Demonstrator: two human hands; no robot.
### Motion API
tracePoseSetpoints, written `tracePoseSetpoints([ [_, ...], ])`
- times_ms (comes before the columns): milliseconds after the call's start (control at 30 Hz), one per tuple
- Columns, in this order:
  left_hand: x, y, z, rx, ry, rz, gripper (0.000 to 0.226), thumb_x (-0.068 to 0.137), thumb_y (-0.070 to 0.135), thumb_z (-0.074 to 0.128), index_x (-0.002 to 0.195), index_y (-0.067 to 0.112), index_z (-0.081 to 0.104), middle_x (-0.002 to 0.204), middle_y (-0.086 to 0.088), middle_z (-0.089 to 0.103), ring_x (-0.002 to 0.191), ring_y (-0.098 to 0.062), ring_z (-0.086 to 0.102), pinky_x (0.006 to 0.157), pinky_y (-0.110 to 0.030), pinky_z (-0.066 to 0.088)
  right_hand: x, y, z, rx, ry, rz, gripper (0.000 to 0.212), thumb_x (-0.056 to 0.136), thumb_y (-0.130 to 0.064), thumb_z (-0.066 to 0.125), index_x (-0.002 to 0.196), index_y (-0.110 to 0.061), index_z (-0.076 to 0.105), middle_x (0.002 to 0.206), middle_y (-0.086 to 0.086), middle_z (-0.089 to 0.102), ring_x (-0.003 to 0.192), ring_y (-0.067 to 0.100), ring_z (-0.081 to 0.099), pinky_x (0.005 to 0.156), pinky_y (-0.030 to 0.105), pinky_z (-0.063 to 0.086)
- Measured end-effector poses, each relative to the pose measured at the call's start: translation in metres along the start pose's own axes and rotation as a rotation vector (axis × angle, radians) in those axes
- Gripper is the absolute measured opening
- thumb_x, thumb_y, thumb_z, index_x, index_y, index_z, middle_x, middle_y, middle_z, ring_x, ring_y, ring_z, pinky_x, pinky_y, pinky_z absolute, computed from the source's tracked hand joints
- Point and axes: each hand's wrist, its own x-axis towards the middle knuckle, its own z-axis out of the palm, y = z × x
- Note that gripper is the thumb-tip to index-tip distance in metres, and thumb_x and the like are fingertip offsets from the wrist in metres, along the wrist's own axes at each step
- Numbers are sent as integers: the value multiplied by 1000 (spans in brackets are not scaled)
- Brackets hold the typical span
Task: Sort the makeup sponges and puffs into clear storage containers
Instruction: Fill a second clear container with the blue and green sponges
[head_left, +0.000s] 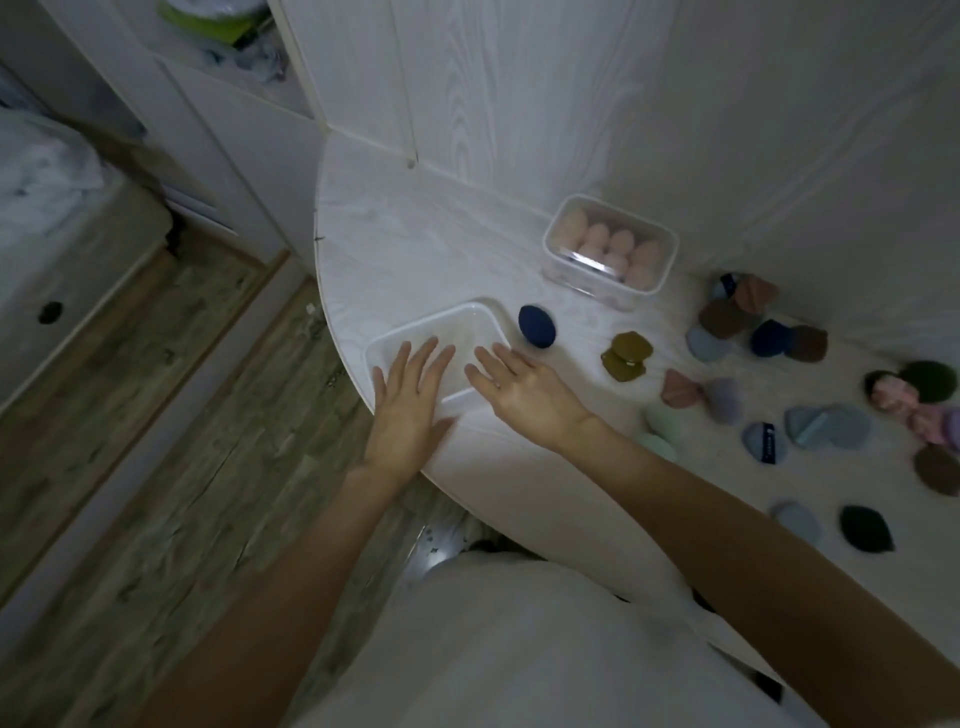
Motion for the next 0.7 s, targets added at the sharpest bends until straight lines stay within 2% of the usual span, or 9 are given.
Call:
tracePoseSetpoints([
  [133, 2, 10, 7, 119, -116, 29, 81, 86, 17, 61, 148, 20, 9, 157, -3, 2, 142, -32, -10, 110, -63, -1, -14, -7, 3, 17, -71, 38, 58, 56, -12, 84, 111, -8, 66, 113, 16, 67, 101, 30, 65, 82, 37, 57],
  [300, 4, 16, 2, 30, -189, 95, 76, 87, 18, 59, 147, 21, 13, 157, -2, -1, 142, -30, -15, 109, -60, -6, -27, -5, 5, 122, 66, 81, 42, 62, -12, 79, 102, -11, 70, 106, 14, 70, 93, 27, 68, 69, 32, 59],
  [400, 8, 7, -3, -99, -157, 186, 68, 83, 20, 66, 142, 23, 33, 154, -2, 19, 143, -28, 2, 111, -62, 6, -34, 3, -1, 243, 135, 136, 36, 65, -18, 79, 100, -14, 71, 106, 10, 70, 89, 25, 68, 64, 33, 59],
  [467, 7, -1, -11, -227, 23, 239, 56, 81, 25, 67, 133, 21, 47, 147, -4, 37, 140, -24, 21, 111, -58, 19, -35, 8, -10, 331, 183, 213, 30, 73, -26, 72, 101, -16, 71, 108, 6, 70, 90, 22, 67, 70, 32, 57],
  [500, 6, -3, -16, -293, 153, 225, 54, 81, 29, 65, 132, 20, 49, 144, -3, 41, 137, -19, 27, 112, -52, 22, -34, 12, -15, 372, 221, 258, 29, 77, -31, 66, 102, -17, 71, 108, 4, 70, 91, 20, 67, 75, 30, 54],
  [567, 4, -2, -26, -457, 357, 50, 63, 82, 32, 67, 137, 19, 40, 143, 2, 37, 135, -13, 29, 113, -34, 23, -26, 19, -29, 482, 291, 360, 31, 83, -38, 58, 102, -17, 70, 104, 0, 71, 91, 18, 65, 78, 28, 49],
  [600, 5, -2, -27, -567, 381, -101, 73, 80, 31, 71, 142, 18, 32, 146, 3, 32, 134, -13, 29, 111, -29, 25, -20, 24, -35, 558, 311, 420, 31, 85, -39, 57, 102, -17, 70, 102, -1, 72, 90, 17, 64, 78, 29, 49],
  [667, 13, -4, -24, -783, 256, -421, 89, 77, 30, 75, 146, 18, 20, 149, -1, 29, 131, -17, 36, 106, -32, 34, -5, 34, -44, 735, 325, 528, 28, 86, -37, 61, 101, -15, 68, 99, -1, 71, 90, 15, 63, 77, 29, 50],
  [700, 17, -7, -21, -842, 147, -523, 87, 77, 28, 74, 146, 16, 22, 148, -4, 33, 127, -20, 42, 103, -35, 38, 4, 40, -47, 820, 335, 573, 26, 86, -34, 63, 101, -13, 67, 98, -2, 70, 89, 14, 62, 76, 26, 49],
])
